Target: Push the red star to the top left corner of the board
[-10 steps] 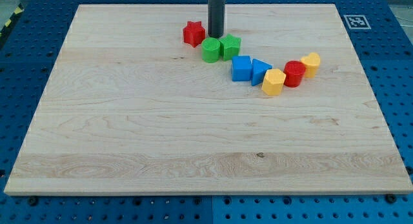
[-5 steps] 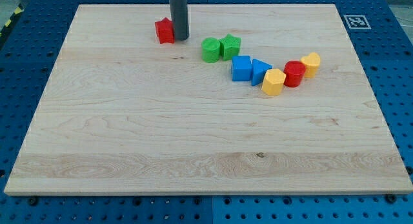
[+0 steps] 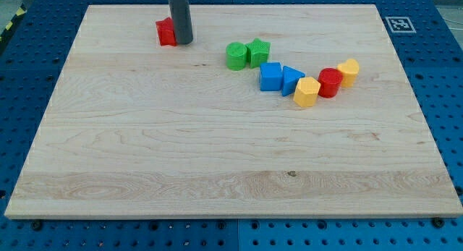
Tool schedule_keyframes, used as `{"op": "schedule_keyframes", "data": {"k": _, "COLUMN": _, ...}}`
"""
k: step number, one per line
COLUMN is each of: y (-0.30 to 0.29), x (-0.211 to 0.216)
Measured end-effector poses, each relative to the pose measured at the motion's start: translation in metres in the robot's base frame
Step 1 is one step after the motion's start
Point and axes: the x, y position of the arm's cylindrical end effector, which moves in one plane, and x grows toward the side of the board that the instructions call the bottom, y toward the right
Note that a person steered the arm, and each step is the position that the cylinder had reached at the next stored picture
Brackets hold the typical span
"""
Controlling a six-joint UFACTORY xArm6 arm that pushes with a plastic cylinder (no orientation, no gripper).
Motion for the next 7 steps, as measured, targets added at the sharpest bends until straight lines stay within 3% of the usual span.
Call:
{"op": "schedule_keyframes", "data": {"k": 4, "y": -0.051, "x": -0.004}}
{"op": "schedule_keyframes", "data": {"k": 7, "y": -0.094, "x": -0.033}}
